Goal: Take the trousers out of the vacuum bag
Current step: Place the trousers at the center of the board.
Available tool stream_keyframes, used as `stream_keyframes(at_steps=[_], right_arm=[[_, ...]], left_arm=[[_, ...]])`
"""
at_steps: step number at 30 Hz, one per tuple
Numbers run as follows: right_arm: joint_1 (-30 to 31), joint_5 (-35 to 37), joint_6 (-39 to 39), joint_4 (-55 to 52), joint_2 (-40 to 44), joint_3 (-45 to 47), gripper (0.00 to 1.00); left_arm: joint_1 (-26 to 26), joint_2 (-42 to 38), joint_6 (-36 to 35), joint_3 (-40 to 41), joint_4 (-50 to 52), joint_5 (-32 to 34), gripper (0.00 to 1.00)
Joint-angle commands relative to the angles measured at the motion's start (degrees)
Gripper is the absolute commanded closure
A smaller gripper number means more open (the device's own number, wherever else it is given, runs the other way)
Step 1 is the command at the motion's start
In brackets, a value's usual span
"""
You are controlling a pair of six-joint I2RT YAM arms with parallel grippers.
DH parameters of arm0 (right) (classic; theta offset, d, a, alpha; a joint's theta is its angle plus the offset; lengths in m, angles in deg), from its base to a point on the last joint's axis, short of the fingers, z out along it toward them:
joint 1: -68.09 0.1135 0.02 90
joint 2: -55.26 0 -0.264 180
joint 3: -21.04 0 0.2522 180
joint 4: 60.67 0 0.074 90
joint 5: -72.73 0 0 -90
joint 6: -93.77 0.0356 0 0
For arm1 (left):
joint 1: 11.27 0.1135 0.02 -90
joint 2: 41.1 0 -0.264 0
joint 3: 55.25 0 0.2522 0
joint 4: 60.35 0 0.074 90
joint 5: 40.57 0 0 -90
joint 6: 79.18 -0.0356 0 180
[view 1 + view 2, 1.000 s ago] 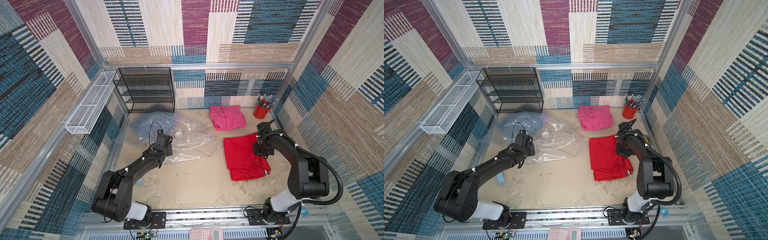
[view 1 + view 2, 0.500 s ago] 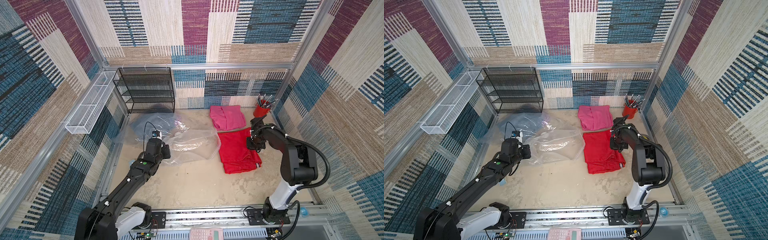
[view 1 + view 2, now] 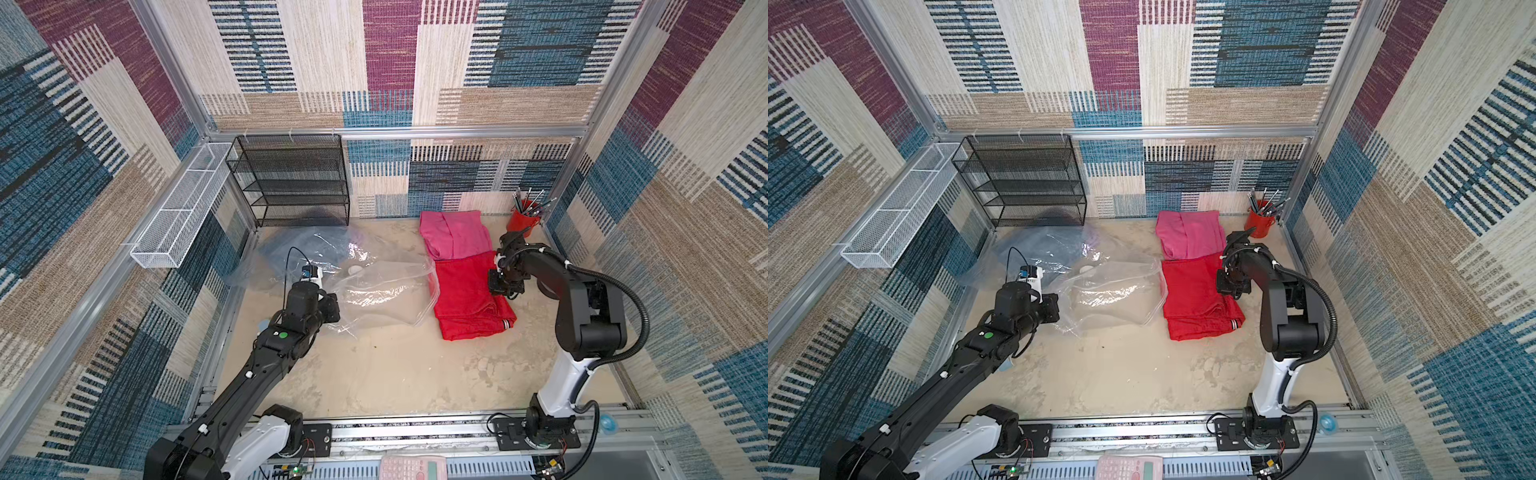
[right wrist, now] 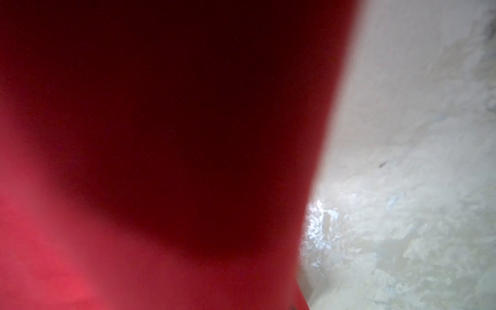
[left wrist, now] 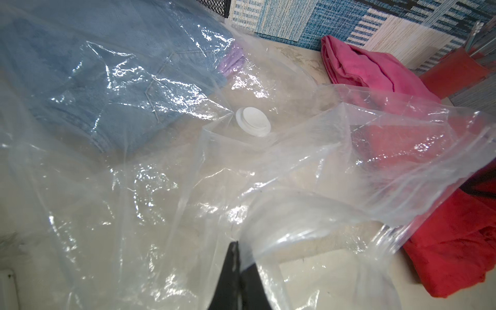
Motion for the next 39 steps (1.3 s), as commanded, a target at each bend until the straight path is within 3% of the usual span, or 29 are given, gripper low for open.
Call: stream_keyframes(at_steps=[1, 14, 20, 23, 29, 31, 35, 39], right_arm=[[-0.1, -2.4, 0.7, 4.4, -1.4, -1.5, 1.00], [-1.8, 4.9, 0.3, 2.6, -3.8, -2.3, 0.99], [-2.0, 4.1, 0.7, 3.1, -2.4, -2.7, 0.94], [-2.0, 2.0, 0.9, 4.0, -0.1, -3.2, 0.79], [-2.3, -2.9, 1.1, 5.7, 4.2, -5.5, 0.24], [-2.2, -4.6, 1.2, 5.8, 5.2, -6.3, 0.13], [-2.5, -7.5, 1.7, 6.4, 8.8, -6.3, 0.03], [-2.5, -13.9, 4.5, 14.5, 20.3, -1.4, 0.00]], left_arm=[[0.0, -0.9, 1.0, 0.1, 1.0, -1.3, 1.00], [0.0, -2.5, 1.3, 1.3, 0.3, -1.1, 1.00], [0.0, -2.6, 1.3, 1.5, 0.1, -1.2, 1.00], [0.0, -2.5, 1.3, 1.3, -0.1, -1.3, 1.00], [0.0, -2.3, 1.3, 0.8, 0.0, -1.4, 1.00], [0.1, -2.2, 1.4, 0.8, 0.2, -1.4, 1.00], [0.1, -2.3, 1.4, 0.5, 0.5, -1.6, 1.00], [0.1, -2.3, 1.3, 0.0, 1.1, -1.8, 1.00]])
